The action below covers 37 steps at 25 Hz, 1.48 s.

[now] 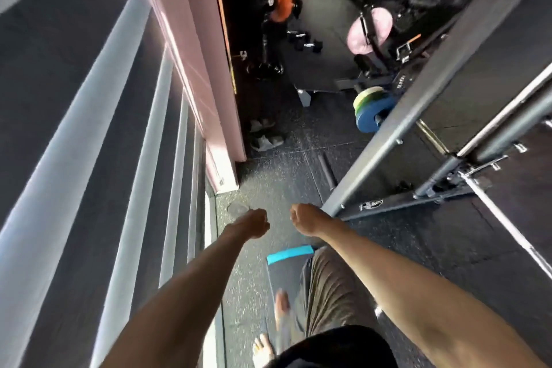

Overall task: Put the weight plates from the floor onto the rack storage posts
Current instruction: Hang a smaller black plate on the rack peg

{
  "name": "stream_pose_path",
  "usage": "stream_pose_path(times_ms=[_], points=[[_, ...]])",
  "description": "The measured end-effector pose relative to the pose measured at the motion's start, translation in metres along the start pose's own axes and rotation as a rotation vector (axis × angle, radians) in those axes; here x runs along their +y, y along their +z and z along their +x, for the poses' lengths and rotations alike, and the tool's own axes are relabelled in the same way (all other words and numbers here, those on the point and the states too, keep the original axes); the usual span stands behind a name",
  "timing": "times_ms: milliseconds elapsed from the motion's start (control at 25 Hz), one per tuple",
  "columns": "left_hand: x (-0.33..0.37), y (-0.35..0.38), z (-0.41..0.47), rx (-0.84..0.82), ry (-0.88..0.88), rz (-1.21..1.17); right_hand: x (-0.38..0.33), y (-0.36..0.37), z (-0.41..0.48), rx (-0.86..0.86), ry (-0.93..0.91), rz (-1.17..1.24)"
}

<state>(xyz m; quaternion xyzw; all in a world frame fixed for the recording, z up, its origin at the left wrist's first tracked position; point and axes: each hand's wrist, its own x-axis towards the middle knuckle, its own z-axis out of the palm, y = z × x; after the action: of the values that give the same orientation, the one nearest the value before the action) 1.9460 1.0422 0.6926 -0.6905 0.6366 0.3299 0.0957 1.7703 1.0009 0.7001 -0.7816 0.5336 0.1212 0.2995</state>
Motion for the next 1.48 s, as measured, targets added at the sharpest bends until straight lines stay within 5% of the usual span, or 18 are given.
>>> stream_pose_path(times_ms=[200,480,880,1160,1480], points=[[-0.018,-0.072,0.123,-0.078,0.085,0.043,0.013,-0.040,0.147,-0.147,0.065,-0.009],[-0.013,-0.240,0.373,-0.125,0.059,0.066,0.032,-0.179,0.386,-0.082,0.117,0.134],[0.049,-0.391,0.653,-0.358,0.228,0.388,0.124,-0.320,0.581,-0.067,0.396,0.351],[0.190,-0.468,0.807,-0.436,0.601,0.593,0.200,-0.415,0.643,0.203,0.752,0.638],[0.388,-0.460,0.860,-0.496,1.037,0.858,0.312,-0.487,0.617,0.618,1.157,0.801]])
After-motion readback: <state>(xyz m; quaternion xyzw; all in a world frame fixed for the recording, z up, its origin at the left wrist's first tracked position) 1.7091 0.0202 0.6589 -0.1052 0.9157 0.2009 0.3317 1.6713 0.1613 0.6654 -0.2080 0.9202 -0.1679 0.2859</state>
